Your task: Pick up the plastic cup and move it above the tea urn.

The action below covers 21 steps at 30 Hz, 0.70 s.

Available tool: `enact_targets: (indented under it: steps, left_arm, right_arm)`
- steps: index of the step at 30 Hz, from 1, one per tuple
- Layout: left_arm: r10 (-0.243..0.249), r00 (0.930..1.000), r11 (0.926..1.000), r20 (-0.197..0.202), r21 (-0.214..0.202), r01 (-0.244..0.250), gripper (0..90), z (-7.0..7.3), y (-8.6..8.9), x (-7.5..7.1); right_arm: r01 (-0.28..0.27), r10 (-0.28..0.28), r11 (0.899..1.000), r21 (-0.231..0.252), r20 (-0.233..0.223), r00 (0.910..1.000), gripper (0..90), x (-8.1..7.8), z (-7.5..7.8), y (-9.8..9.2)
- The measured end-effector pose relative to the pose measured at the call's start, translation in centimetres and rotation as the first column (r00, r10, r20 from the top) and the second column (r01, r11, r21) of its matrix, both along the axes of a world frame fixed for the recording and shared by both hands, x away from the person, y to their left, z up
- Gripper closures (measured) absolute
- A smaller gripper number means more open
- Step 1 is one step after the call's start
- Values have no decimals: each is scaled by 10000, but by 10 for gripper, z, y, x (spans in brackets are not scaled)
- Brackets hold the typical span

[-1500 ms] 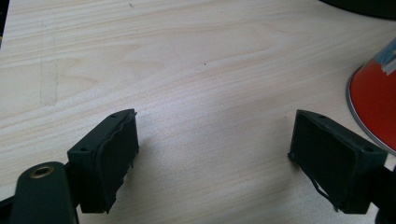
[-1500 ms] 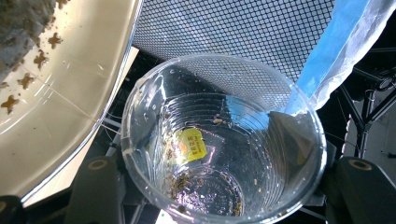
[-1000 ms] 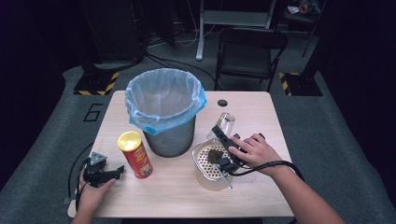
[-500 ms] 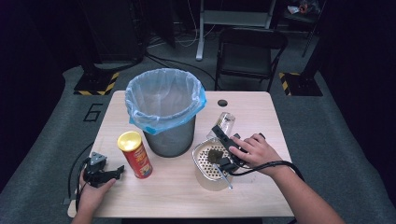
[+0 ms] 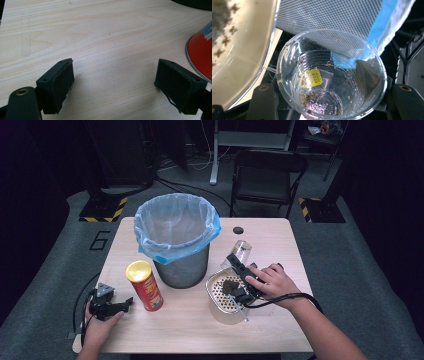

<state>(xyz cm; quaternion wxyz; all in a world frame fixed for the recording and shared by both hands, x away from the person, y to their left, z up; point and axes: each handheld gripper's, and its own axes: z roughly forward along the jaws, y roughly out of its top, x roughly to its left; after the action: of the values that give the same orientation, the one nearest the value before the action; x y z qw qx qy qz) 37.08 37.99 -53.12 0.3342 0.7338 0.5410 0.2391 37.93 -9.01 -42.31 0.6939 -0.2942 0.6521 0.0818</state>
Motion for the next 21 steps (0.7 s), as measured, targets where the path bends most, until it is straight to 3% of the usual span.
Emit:
enact_targets:
  steps: [3,5,6,7,9,10,11,12,14,15,16,17,18,19,20,21]
  left_arm:
    - [-6,10000,10000,3,6,6,151,0,0,0]
    - [0,10000,10000,2,1,0,151,0,0,0]
    - [0,10000,10000,2,1,0,151,0,0,0]
    - [-1,10000,10000,-12,-2,1,151,0,0,0]
    - [-2,10000,10000,1,1,2,151,0,0,0]
    - [4,10000,10000,5,-1,-4,150,0,0,0]
    - [4,10000,10000,5,-1,-4,151,0,0,0]
    - [-6,10000,10000,4,8,6,151,0,0,0]
    - [1,10000,10000,-13,-5,-1,151,0,0,0]
    - [-2,10000,10000,-14,-2,2,150,0,0,0]
    - [-2,10000,10000,-14,-2,2,151,0,0,0]
    - [3,10000,10000,-10,-8,-3,151,0,0,0]
    - [-2,10000,10000,4,7,2,151,0,0,0]
    - [-5,10000,10000,4,7,5,151,0,0,0]
    - [-1,10000,10000,2,2,1,151,0,0,0]
    - [0,10000,10000,-7,-6,0,151,0,0,0]
  right_arm:
    - [135,-115,9984,543,-373,9992,359,2,3,0]
    - [325,-218,9916,1253,-853,9961,358,4,5,-1]
    - [325,-218,9916,1253,-853,9961,358,4,5,-1]
    - [395,-236,9867,1575,-1014,9946,358,5,7,-1]
    - [731,-255,9613,2657,-1783,9837,358,7,12,-2]
    - [1066,-189,9249,3649,-2358,9716,358,12,21,-4]
    - [1066,-189,9249,3649,-2358,9716,358,12,21,-4]
    - [1684,24,8621,4780,-3361,9418,358,18,27,-7]
    - [2287,334,7857,5748,-4086,9121,359,26,34,-11]
    - [2650,571,7384,6201,-4491,8916,359,30,37,-13]
    - [3030,899,6896,6578,-4929,8654,359,35,40,-15]
    - [3030,899,6896,6578,-4929,8654,359,35,40,-15]
    - [3418,1198,6393,6888,-5283,8406,359,40,43,-17]
    - [3987,1658,5628,7240,-5715,8037,359,47,47,-20]
    - [4403,2009,5030,7437,-5961,7773,360,53,49,-22]
    - [5125,2533,3875,7662,-6231,7400,362,65,52,-26]
